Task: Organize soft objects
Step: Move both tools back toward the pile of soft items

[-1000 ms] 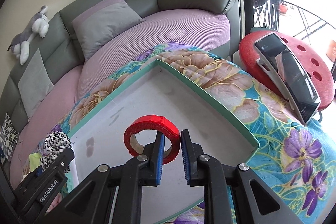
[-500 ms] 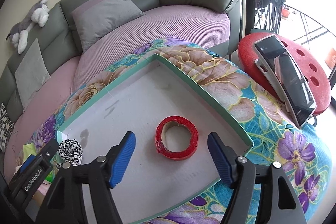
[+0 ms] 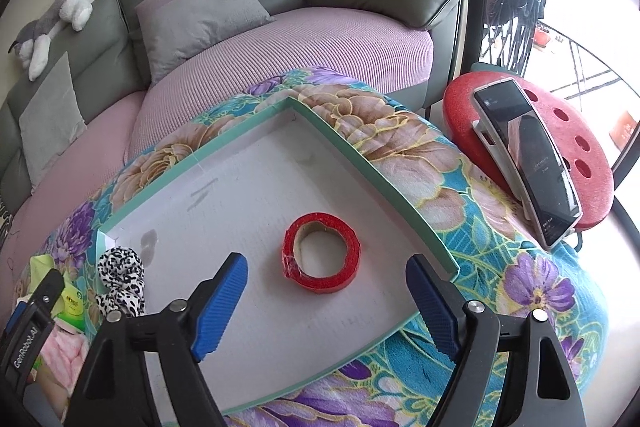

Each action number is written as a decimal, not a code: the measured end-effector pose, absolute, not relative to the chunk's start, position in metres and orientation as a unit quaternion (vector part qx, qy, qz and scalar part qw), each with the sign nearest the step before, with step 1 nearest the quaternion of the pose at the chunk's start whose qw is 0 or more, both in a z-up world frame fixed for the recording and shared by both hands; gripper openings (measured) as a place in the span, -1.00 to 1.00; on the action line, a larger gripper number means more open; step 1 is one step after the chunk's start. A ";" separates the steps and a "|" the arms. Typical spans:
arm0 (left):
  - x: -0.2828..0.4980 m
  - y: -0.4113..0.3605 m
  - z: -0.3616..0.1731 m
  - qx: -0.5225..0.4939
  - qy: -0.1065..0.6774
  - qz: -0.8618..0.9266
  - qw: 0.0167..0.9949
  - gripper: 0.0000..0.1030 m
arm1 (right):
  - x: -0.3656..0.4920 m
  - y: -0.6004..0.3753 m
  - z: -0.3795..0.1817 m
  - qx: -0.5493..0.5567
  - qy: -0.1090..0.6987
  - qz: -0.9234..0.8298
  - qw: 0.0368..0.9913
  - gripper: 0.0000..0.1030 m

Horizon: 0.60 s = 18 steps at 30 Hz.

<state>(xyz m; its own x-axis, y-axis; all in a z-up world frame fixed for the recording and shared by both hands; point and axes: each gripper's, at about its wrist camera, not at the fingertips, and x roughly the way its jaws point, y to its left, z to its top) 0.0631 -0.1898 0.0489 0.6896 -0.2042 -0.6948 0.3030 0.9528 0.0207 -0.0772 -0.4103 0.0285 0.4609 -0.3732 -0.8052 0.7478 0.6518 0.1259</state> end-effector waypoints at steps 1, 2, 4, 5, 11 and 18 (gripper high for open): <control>0.061 -0.186 0.050 0.067 0.368 -0.134 0.918 0.96 | -0.076 -0.409 0.028 0.237 0.396 -0.340 0.819 0.63; 0.060 -0.183 0.051 0.068 0.366 -0.132 0.919 0.96 | -0.076 -0.408 0.028 0.234 0.399 -0.339 0.819 0.63; 0.058 -0.174 0.054 0.066 0.362 -0.123 0.922 0.96 | -0.074 -0.404 0.030 0.225 0.404 -0.336 0.821 0.63; 0.057 -0.169 0.055 0.063 0.361 -0.121 0.923 0.96 | -0.074 -0.402 0.031 0.222 0.404 -0.336 0.821 0.63; 0.054 -0.132 0.063 0.036 0.356 -0.100 0.928 0.96 | -0.069 -0.389 0.040 0.210 0.400 -0.326 0.830 0.63; 0.054 -0.086 0.074 0.032 0.345 -0.060 0.936 0.96 | -0.056 -0.364 0.049 0.190 0.398 -0.298 0.847 0.63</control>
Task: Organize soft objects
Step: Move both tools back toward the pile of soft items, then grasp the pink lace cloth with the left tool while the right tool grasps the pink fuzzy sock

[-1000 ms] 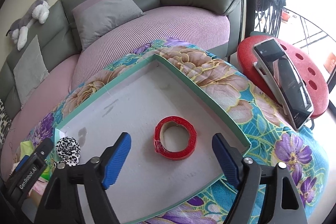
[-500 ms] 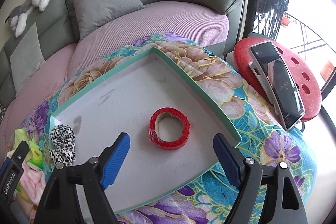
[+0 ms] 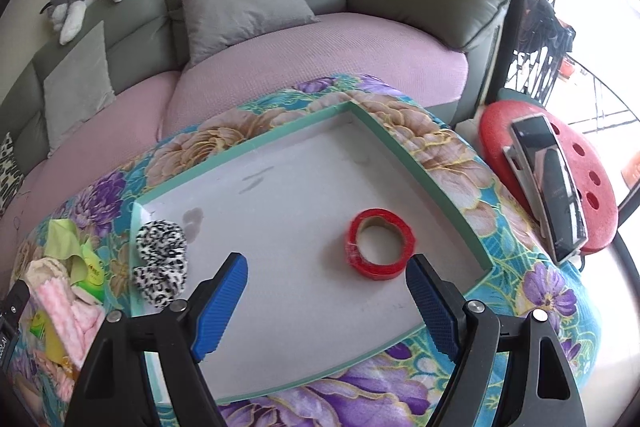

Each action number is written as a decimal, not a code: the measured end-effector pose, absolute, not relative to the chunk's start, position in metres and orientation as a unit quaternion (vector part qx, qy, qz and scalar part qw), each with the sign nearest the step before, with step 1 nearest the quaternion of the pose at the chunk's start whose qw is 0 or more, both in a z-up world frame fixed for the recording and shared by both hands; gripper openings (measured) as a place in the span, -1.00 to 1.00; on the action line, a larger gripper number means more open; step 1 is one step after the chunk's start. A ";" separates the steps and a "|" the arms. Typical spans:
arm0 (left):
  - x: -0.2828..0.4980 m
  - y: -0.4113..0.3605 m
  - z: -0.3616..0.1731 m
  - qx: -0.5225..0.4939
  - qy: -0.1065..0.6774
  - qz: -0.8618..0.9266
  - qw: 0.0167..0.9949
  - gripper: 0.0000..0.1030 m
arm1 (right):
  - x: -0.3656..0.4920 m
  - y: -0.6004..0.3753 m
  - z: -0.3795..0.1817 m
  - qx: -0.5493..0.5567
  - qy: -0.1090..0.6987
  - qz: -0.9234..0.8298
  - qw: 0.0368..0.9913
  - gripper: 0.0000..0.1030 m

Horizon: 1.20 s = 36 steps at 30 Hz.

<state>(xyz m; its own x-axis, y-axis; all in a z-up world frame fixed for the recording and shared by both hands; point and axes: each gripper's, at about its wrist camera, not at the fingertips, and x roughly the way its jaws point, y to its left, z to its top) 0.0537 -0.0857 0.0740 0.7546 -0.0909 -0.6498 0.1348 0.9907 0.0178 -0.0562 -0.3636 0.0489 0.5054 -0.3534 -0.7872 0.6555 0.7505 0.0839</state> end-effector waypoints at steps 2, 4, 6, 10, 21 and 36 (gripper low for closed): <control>0.055 -0.070 0.077 0.027 0.342 -0.045 0.938 0.96 | -0.052 -0.355 0.051 0.186 0.397 -0.288 0.851 0.63; 0.055 -0.055 0.079 0.022 0.341 -0.031 0.939 0.96 | -0.047 -0.348 0.052 0.183 0.396 -0.277 0.856 0.63; 0.056 -0.040 0.079 0.017 0.344 -0.017 0.939 0.96 | -0.043 -0.339 0.054 0.183 0.394 -0.265 0.861 0.63; 0.059 -0.006 0.077 -0.003 0.353 0.013 0.936 0.96 | -0.036 -0.318 0.060 0.182 0.385 -0.232 0.875 0.63; 0.058 0.052 0.065 -0.050 0.383 0.047 0.921 0.96 | -0.005 -0.250 0.059 0.155 0.392 -0.140 0.896 0.63; 0.062 0.075 0.017 -0.084 0.467 0.027 0.880 0.96 | 0.030 -0.161 0.023 0.123 0.432 -0.015 0.893 0.63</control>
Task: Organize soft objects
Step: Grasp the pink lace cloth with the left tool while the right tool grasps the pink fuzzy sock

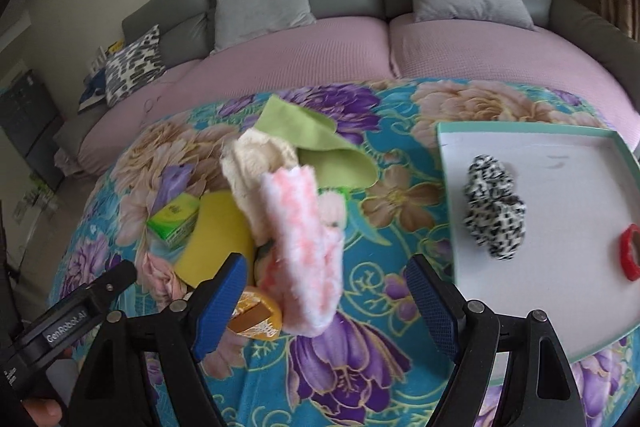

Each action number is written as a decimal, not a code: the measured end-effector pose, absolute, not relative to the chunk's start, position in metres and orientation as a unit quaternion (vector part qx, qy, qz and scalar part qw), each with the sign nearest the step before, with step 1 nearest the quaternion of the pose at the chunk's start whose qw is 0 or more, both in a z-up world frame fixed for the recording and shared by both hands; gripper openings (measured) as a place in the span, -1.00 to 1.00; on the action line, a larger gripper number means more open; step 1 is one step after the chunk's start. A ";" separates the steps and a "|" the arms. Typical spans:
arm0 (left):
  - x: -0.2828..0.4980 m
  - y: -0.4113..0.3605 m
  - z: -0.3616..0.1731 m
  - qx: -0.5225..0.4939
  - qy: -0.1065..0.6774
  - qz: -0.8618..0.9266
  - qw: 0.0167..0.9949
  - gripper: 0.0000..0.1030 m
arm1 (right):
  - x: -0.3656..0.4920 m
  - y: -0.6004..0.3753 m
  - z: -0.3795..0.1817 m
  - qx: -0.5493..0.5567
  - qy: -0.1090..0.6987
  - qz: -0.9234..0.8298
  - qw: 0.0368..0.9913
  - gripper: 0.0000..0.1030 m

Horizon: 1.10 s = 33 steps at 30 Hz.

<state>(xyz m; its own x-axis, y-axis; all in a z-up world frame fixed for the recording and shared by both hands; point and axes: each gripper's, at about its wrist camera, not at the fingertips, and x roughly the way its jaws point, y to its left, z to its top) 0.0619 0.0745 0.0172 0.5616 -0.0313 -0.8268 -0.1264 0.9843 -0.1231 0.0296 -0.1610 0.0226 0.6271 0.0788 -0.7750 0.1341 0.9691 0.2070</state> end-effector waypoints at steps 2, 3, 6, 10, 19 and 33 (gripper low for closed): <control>0.065 0.070 0.005 -0.076 0.486 0.022 0.870 0.96 | 0.033 -0.156 0.016 0.119 0.440 -0.013 0.890 0.63; 0.066 0.070 0.002 -0.075 0.490 0.020 0.868 0.96 | 0.034 -0.154 0.012 0.119 0.443 -0.012 0.888 0.63; 0.068 0.067 -0.009 -0.076 0.503 0.014 0.861 0.96 | 0.037 -0.151 0.004 0.124 0.451 -0.005 0.884 0.62; 0.071 0.062 -0.020 -0.067 0.518 0.013 0.853 0.96 | 0.040 -0.152 -0.003 0.131 0.459 -0.005 0.879 0.60; 0.074 0.043 -0.028 -0.040 0.533 -0.025 0.845 0.30 | 0.045 -0.154 -0.014 0.144 0.470 0.005 0.871 0.29; 0.069 0.027 -0.020 -0.026 0.528 -0.067 0.846 -0.60 | 0.043 -0.156 -0.011 0.149 0.461 0.012 0.875 -0.60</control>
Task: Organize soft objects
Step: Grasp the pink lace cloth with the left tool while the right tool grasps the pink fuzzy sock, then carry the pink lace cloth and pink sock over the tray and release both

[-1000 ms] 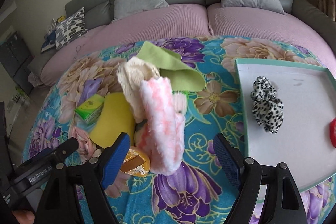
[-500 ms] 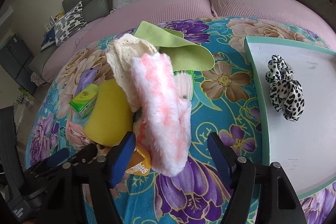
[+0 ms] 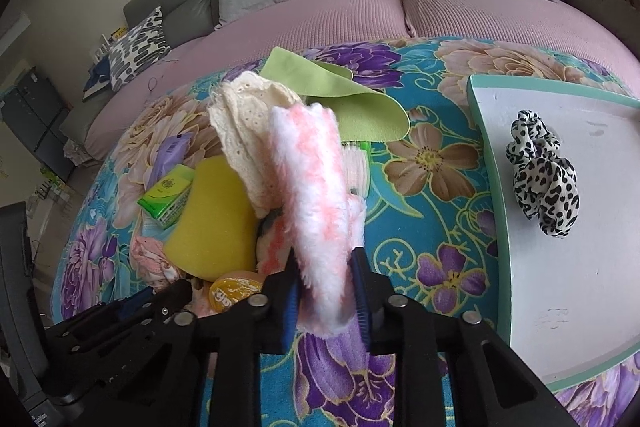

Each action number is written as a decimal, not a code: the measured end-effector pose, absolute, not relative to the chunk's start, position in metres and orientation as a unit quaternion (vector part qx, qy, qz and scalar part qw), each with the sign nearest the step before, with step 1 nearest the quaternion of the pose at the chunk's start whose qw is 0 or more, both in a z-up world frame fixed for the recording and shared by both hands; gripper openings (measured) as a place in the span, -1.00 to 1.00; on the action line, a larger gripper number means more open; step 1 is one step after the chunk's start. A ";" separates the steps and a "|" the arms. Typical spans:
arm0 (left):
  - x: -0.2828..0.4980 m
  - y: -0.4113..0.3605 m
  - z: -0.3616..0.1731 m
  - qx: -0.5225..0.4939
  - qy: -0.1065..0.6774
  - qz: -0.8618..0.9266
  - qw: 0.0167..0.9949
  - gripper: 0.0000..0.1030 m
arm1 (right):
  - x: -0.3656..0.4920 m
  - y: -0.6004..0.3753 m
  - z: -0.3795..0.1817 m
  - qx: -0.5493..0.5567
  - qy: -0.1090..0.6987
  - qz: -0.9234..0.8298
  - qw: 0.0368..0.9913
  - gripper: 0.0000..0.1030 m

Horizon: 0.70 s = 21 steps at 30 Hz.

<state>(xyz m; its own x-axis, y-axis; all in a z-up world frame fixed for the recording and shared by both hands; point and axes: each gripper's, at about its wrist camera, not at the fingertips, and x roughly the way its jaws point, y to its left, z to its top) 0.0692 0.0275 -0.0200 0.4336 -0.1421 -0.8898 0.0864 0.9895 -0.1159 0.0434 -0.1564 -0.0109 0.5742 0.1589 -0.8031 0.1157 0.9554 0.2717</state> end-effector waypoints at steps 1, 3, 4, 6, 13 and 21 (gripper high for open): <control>0.069 0.029 -0.019 -0.030 0.526 -0.068 0.847 -0.62 | 0.043 -0.156 -0.010 0.149 0.460 0.013 0.875 -0.65; 0.069 0.031 -0.017 -0.035 0.522 -0.068 0.850 -0.66 | 0.043 -0.156 -0.009 0.149 0.459 0.015 0.876 -0.70; 0.069 0.032 -0.015 -0.038 0.519 -0.068 0.851 -0.66 | 0.043 -0.156 -0.008 0.149 0.458 0.017 0.876 -0.71; 0.068 0.033 -0.011 -0.041 0.514 -0.069 0.854 -0.67 | 0.042 -0.156 -0.007 0.148 0.455 0.020 0.878 -0.74; 0.064 0.039 0.001 -0.052 0.494 -0.064 0.866 -0.67 | 0.038 -0.160 0.001 0.158 0.438 0.023 0.885 -0.78; 0.056 0.046 0.030 -0.057 0.455 -0.062 0.887 -0.67 | 0.024 -0.170 0.029 0.171 0.383 0.028 0.908 -0.78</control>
